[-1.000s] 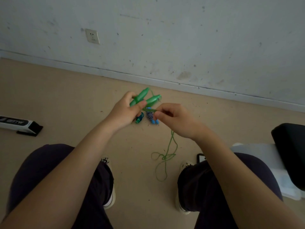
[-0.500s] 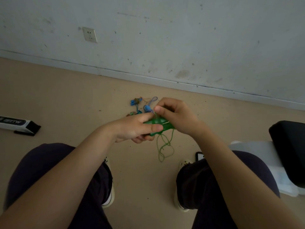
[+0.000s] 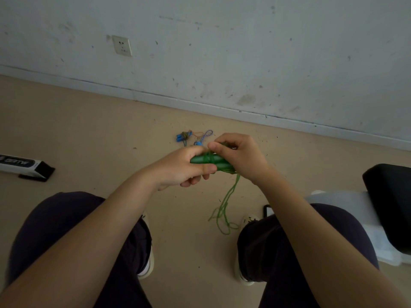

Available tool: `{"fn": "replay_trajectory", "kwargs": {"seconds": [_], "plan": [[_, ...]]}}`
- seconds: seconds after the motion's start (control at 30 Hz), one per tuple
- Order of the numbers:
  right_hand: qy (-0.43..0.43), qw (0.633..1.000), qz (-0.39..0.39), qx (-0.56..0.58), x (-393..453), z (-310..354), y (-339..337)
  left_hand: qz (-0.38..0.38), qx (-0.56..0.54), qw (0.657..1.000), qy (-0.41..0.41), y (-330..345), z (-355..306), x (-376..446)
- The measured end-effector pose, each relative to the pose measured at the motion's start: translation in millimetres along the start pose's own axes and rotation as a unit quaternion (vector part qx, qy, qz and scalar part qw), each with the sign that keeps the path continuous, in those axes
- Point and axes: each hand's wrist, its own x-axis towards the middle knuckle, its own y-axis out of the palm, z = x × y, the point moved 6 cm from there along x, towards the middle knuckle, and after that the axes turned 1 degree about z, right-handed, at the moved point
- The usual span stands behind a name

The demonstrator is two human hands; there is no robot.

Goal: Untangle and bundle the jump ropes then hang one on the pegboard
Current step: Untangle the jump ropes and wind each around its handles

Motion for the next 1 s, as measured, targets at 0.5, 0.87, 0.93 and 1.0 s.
{"fn": "replay_trajectory", "kwargs": {"seconds": [0.5,0.87,0.93,1.0], "plan": [[0.018,0.998,-0.041,0.041,-2.8,1.5,2.7,0.014,0.044,0.999,0.012,5.2,-6.6,0.7],[0.186,0.953,0.051,0.233,-3.5,-23.2,8.3,-0.074,-0.001,0.995,0.066,-8.9,-15.9,-2.5],[0.179,0.939,0.085,0.281,-5.2,-20.9,12.8,-0.103,-0.051,0.990,0.085,-14.3,-19.0,-4.0],[0.150,0.941,0.122,0.278,-6.9,-16.9,18.3,-0.132,-0.077,0.983,0.104,-18.2,-21.6,-5.0]]}}
